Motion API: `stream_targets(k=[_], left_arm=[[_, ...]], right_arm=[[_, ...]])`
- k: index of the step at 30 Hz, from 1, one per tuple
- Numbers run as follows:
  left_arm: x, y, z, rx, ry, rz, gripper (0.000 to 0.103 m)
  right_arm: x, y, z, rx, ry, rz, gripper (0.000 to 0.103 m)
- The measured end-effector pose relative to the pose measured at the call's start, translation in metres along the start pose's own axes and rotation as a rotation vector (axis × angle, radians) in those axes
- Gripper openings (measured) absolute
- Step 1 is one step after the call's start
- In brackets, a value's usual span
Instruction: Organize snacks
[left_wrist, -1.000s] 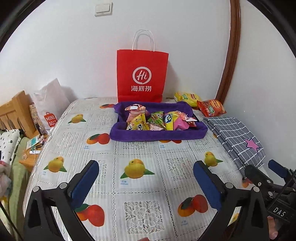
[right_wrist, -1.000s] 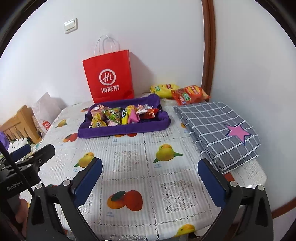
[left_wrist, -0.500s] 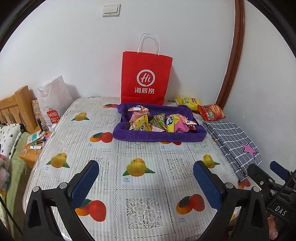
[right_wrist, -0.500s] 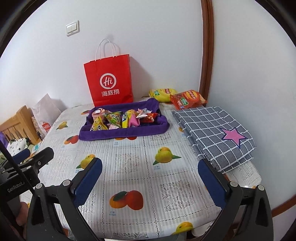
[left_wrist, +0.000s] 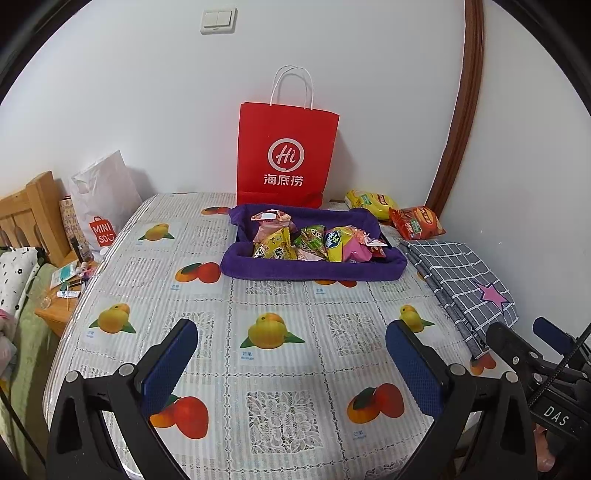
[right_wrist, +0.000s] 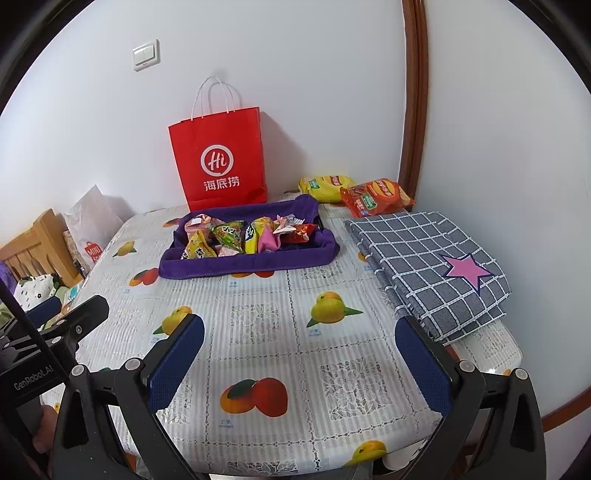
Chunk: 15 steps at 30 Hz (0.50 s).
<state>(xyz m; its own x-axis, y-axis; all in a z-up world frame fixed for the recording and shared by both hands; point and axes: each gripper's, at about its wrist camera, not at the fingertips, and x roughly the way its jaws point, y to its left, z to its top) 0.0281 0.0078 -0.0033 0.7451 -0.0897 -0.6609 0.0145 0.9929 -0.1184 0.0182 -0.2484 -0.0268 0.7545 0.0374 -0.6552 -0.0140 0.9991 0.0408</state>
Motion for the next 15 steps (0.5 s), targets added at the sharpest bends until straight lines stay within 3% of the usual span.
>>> stream_targets(k=[15], left_arm=[[-0.0018,0.0031,-0.0006,-0.008,0.004,-0.009,0.103]], right_arm=[[-0.0015,-0.0005,-0.0011,-0.001,0.004,-0.003,0.102]])
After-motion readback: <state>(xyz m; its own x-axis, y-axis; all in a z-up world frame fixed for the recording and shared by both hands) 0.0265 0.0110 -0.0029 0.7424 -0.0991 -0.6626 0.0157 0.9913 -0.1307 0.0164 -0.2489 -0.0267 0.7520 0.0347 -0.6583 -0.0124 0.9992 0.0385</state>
